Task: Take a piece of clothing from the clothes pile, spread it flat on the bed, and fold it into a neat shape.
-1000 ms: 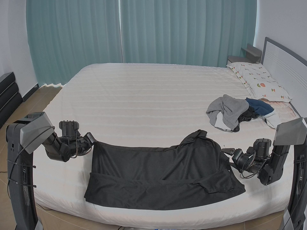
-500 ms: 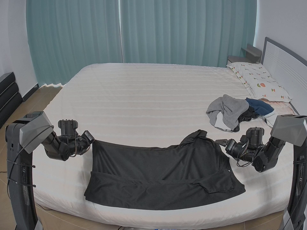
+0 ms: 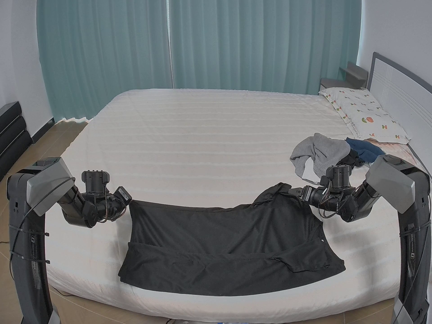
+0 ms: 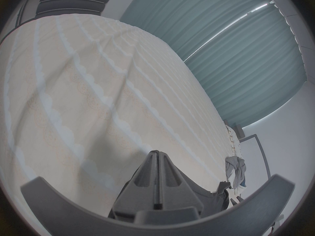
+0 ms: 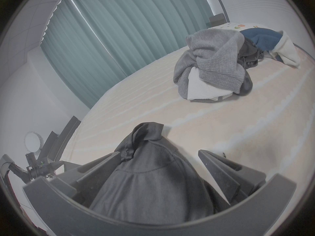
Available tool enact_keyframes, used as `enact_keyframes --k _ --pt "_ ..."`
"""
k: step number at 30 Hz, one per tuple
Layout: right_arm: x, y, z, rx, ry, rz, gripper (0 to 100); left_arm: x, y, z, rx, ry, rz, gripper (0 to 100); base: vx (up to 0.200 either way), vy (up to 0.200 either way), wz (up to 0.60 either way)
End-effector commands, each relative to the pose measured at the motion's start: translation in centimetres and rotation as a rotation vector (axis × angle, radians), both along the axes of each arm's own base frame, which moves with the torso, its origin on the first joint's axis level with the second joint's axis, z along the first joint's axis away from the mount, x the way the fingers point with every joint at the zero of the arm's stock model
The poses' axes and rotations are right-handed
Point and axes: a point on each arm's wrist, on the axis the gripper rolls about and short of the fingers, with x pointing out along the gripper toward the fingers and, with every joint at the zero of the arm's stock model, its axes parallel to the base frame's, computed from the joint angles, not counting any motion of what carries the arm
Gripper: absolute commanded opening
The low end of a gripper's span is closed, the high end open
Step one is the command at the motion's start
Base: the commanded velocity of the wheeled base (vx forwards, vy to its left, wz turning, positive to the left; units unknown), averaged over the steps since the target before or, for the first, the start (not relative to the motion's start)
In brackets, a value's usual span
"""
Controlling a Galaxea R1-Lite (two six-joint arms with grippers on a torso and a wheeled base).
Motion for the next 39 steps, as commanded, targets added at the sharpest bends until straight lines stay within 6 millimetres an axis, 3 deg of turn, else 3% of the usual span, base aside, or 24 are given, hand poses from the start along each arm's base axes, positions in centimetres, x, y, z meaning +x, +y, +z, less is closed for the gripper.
enact_keyframes --k 1,7,15,16,27,33,39 --pt "2.0 0.5 -2.2 -0.013 0.024 0.003 100 0.0 0.0 0.1 0.000 0.001 0.001 0 0.000 0.000 0.00" --pt "3.2 0.7 -2.3 -0.022 -0.004 -0.009 100 0.0 0.0 0.1 0.000 0.001 0.001 0 0.000 0.000 0.00" --pt "3.2 1.3 -2.8 -0.025 0.005 0.003 100 0.0 0.0 0.1 0.000 0.000 0.001 0 0.000 0.000 0.00" --pt "3.2 1.5 -2.8 -0.025 0.005 0.006 0 0.0 0.0 0.1 0.000 0.000 0.001 0 0.000 0.000 0.00" --pt "3.1 0.6 -2.5 -0.029 0.007 -0.010 0 0.0 0.0 0.0 0.000 0.001 0.001 0 0.000 0.000 0.00" --pt "2.6 -0.6 -0.9 -0.020 -0.002 -0.022 0 0.0 0.0 0.1 0.000 0.000 0.001 0 0.000 0.000 0.00" --pt "2.5 -0.4 -0.8 -0.020 -0.001 -0.019 0 0.0 0.0 0.1 -0.002 0.000 0.001 0 0.000 0.000 0.00"
